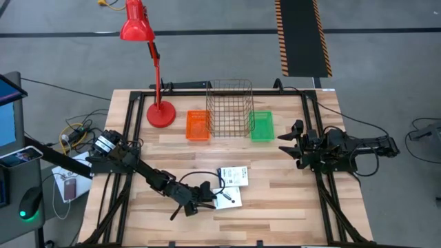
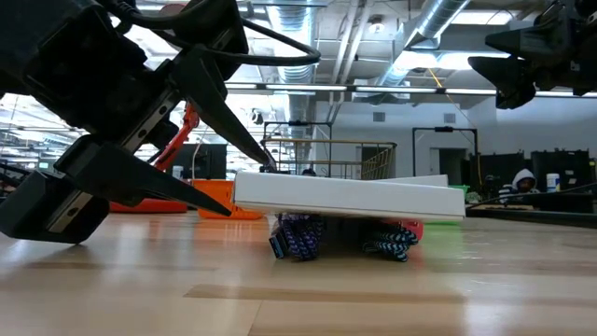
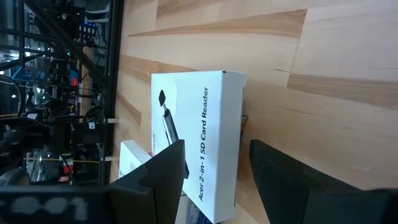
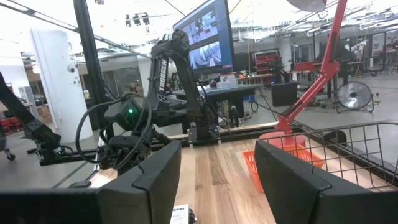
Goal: Pick and place items into bin
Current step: Put the bottom white card reader box into the orange basket
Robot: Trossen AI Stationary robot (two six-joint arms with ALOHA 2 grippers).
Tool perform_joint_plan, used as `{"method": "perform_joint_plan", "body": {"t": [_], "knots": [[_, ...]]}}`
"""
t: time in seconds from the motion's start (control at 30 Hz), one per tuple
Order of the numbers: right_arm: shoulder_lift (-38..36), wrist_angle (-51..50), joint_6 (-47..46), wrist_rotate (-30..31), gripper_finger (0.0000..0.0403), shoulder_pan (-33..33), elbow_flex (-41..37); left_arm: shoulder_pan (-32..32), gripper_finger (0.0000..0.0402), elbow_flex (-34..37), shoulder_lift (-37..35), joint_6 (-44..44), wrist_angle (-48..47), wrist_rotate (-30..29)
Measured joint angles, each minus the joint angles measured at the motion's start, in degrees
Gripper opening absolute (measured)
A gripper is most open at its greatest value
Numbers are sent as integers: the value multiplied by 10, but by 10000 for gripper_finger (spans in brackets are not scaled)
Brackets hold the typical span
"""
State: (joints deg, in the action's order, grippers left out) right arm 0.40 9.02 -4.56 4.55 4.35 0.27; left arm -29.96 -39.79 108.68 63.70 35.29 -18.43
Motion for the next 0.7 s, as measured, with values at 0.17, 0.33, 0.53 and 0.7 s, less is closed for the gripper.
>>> {"method": "perform_joint_plan", "body": {"t": [0.17,0.33,0.53,0.7], "knots": [[0,0,0,0,198,0,0,2,173,0,0,0,0,2],[0,0,0,0,198,0,0,4,173,0,0,0,0,2],[0,0,0,0,198,0,0,5,173,-4,1,2,0,2],[0,0,0,0,198,0,0,8,173,-9,1,3,-2,4]]}}
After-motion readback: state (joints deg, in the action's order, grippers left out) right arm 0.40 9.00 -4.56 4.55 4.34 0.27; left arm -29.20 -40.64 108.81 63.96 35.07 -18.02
